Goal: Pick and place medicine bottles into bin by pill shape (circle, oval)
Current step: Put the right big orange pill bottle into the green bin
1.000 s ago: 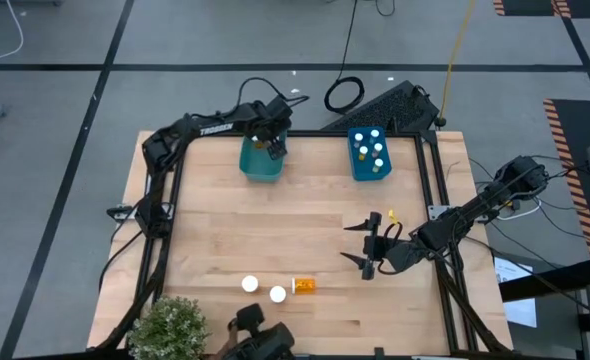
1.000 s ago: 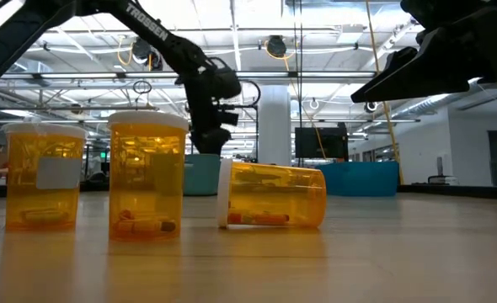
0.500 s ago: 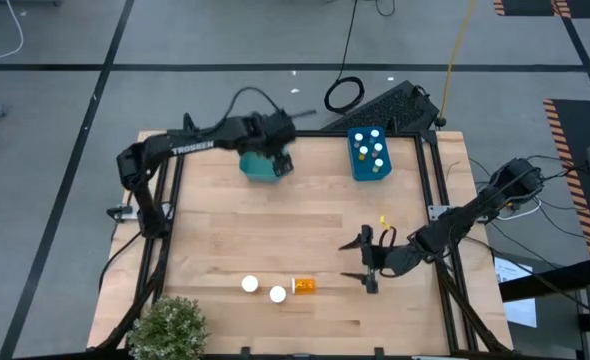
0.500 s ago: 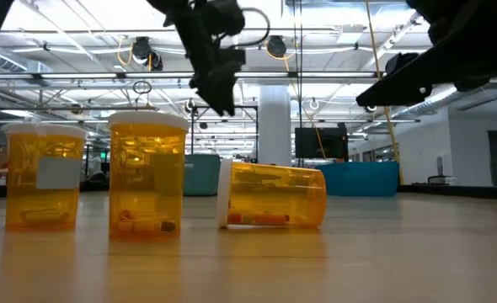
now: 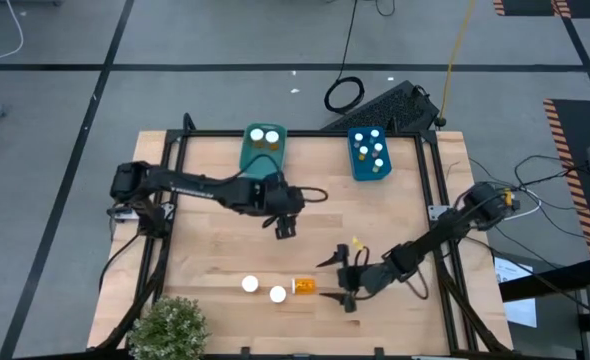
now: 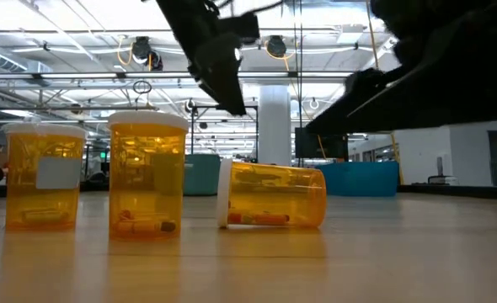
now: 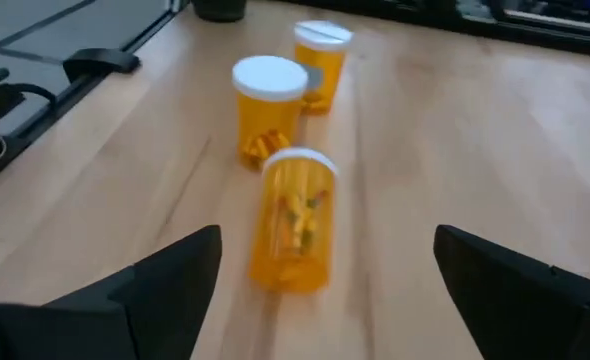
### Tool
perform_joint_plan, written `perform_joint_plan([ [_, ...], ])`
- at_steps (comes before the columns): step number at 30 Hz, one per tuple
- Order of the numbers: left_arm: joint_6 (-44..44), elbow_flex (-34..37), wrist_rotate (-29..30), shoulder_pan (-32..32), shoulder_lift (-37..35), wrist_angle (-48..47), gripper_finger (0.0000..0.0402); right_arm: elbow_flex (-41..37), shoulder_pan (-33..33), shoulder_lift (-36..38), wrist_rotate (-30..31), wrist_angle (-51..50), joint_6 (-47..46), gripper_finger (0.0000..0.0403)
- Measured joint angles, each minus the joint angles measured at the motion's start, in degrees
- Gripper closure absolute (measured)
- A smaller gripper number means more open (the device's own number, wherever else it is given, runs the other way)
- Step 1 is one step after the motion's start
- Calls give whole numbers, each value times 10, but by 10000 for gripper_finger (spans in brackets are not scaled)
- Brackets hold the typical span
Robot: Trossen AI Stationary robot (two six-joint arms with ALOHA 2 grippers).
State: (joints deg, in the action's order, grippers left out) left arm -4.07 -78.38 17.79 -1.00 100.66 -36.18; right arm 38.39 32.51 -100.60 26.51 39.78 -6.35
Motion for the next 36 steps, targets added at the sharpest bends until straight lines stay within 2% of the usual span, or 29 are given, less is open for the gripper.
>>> perform_joint_plan([
  [6,-13,43,33,-18,-56,24,115,26,-23,-56,-50,0,-23,37],
  [12,-23,138,38,-13,-144,98,115,36,-30,-102,-103,65,-35,49],
  [19,-29,211,39,-13,-210,178,115,76,-33,-155,-101,63,-35,63],
  [20,-29,217,37,-13,-217,167,115,81,-36,-161,-100,63,-35,67],
  [26,-29,218,37,-14,-220,166,115,82,-45,-159,-94,28,-49,108],
  [36,-21,216,37,-13,-220,187,115,77,-47,-149,-84,6,-61,205],
])
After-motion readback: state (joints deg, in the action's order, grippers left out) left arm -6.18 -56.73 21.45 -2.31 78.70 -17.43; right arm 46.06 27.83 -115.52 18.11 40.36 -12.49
